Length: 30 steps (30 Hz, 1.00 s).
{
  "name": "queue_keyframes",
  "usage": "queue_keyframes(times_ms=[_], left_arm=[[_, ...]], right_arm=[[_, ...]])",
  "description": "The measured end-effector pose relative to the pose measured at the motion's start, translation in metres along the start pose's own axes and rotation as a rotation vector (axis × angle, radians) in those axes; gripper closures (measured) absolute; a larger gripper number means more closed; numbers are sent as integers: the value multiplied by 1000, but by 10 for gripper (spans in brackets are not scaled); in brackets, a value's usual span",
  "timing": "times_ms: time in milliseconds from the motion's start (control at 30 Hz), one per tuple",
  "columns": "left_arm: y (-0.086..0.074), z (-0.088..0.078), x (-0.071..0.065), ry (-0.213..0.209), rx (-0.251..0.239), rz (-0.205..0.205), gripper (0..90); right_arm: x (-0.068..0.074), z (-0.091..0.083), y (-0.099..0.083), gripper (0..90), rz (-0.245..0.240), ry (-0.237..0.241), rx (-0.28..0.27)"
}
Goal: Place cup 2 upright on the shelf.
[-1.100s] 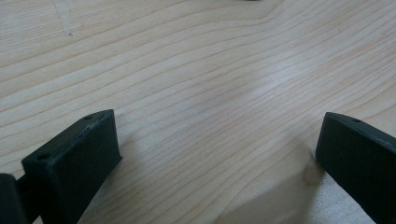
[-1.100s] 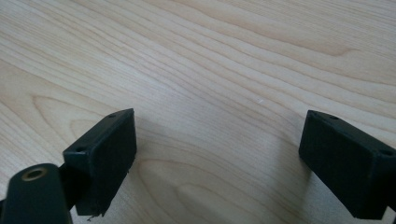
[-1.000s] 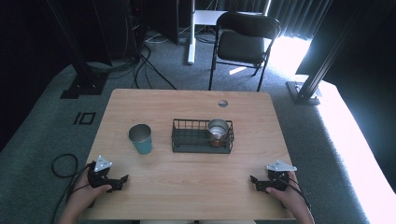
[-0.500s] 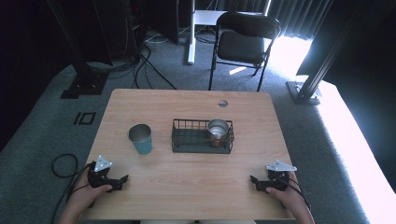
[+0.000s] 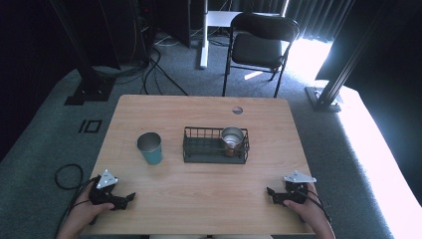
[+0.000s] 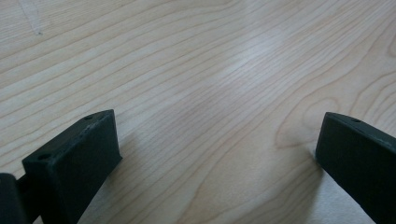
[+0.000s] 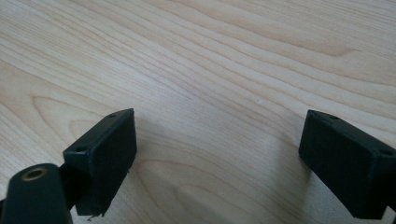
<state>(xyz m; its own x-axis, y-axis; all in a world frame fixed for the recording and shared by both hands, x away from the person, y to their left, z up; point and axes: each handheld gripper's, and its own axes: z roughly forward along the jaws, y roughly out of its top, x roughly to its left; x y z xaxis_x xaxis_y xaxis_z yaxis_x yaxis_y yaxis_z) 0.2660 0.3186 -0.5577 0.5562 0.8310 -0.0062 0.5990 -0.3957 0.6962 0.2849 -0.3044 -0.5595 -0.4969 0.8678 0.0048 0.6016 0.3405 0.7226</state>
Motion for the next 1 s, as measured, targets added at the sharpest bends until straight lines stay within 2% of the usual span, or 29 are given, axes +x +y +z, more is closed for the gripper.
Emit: queue_keyframes(times_ms=[233, 400, 467, 600, 700, 733, 1000], left_arm=[[7, -1, -1, -24, -66, -14, 5], [9, 0, 0, -13, -83, -21, 5], [13, 2, 1, -12, -107, -35, 5], [16, 6, 1, -22, -119, -41, 5], [17, 7, 2, -13, -127, -45, 5], [19, 7, 3, -6, -146, -64, 5], [27, 10, 0, -18, -161, -56, 5]], right_arm=[[0, 0, 0, 108, 0, 0, 0], [0, 0, 0, 108, 0, 0, 0], [0, 0, 0, 108, 0, 0, 0], [0, 0, 0, 108, 0, 0, 0], [0, 0, 0, 108, 0, 0, 0], [0, 0, 0, 108, 0, 0, -1], [0, 0, 0, 108, 0, 0, -1]])
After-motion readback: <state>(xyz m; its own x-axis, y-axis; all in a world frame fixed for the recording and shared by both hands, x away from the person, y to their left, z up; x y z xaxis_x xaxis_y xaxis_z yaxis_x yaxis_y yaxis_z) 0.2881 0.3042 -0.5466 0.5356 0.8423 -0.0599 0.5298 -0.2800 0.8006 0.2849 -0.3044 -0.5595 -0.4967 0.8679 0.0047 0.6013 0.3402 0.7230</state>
